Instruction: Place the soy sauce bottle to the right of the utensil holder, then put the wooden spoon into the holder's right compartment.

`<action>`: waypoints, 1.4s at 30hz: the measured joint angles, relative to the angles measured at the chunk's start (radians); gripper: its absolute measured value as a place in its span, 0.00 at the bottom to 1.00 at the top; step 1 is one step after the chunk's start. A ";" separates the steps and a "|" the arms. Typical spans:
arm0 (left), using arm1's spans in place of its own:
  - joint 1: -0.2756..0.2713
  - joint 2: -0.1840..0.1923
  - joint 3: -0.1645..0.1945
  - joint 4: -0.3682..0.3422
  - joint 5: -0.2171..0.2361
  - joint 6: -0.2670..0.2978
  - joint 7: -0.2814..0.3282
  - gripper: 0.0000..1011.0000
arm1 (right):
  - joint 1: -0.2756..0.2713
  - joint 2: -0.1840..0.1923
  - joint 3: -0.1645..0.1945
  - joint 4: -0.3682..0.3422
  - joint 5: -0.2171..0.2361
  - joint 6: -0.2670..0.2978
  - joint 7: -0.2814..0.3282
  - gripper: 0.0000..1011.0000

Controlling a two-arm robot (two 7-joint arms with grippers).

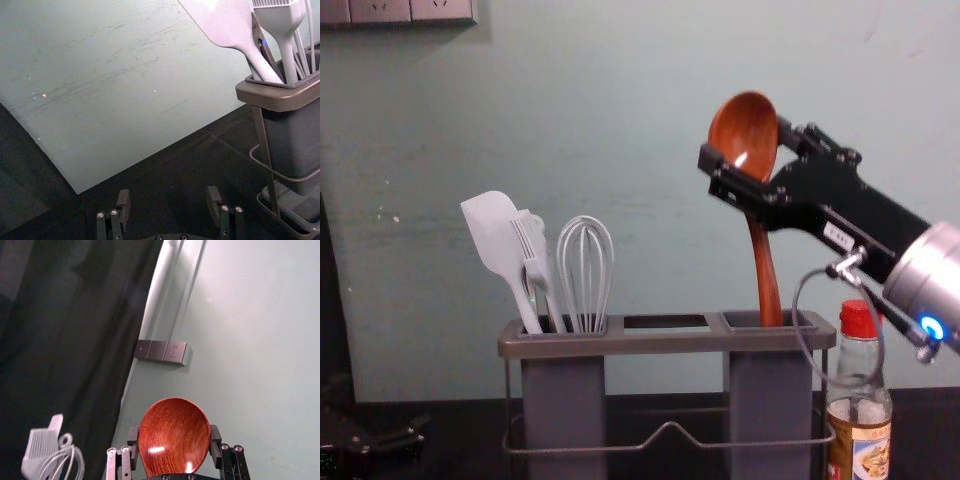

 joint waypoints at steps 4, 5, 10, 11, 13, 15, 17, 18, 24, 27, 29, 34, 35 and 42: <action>0.000 0.000 0.000 0.000 0.000 0.000 0.000 0.99 | -0.014 -0.002 0.001 0.013 -0.003 -0.008 0.003 0.83; 0.000 0.000 0.000 0.000 0.000 0.000 0.000 0.99 | -0.020 -0.002 0.002 0.018 -0.004 -0.010 0.003 0.83; 0.000 0.000 0.000 0.000 0.000 0.000 0.000 0.99 | -0.040 -0.002 0.005 0.026 -0.007 -0.014 0.003 0.83; 0.000 0.000 0.000 0.000 0.000 0.000 0.000 0.99 | -0.046 -0.002 0.006 0.028 -0.007 -0.015 0.003 0.83; 0.000 0.000 0.000 0.000 0.000 0.000 0.000 0.99 | -0.053 -0.001 0.007 0.028 -0.007 -0.016 0.003 0.83; 0.000 0.000 0.000 0.000 0.000 0.000 0.000 0.99 | -0.063 -0.001 0.009 0.029 -0.007 -0.017 0.003 0.83; 0.000 0.000 0.000 0.000 0.000 0.000 0.000 0.99 | -0.069 -0.001 0.010 0.030 -0.007 -0.018 0.003 0.83; 0.000 0.000 0.000 0.000 0.000 0.000 0.000 0.99 | -0.072 -0.001 0.011 0.030 -0.007 -0.019 0.003 0.83; 0.000 0.000 0.000 0.000 0.000 0.000 0.000 0.99 | -0.094 0.000 0.016 0.032 -0.004 -0.023 0.006 0.83; 0.000 0.000 0.000 0.000 0.000 0.000 0.000 0.99 | -0.099 0.000 0.017 0.032 0.001 -0.025 0.008 0.83; 0.000 0.000 0.000 0.000 0.000 0.000 0.000 0.99 | -0.103 -0.002 0.020 0.034 0.009 -0.028 0.013 0.83; 0.000 0.000 0.000 0.000 0.000 0.000 0.000 0.99 | -0.106 -0.008 0.025 0.035 0.014 -0.033 0.013 0.94; 0.000 0.000 0.000 0.000 0.000 0.000 0.000 0.99 | -0.106 -0.009 0.026 0.033 0.014 -0.033 0.013 0.95; 0.000 0.000 0.000 0.000 0.000 0.000 0.000 0.99 | -0.104 -0.011 0.036 -0.013 0.009 -0.031 0.005 0.99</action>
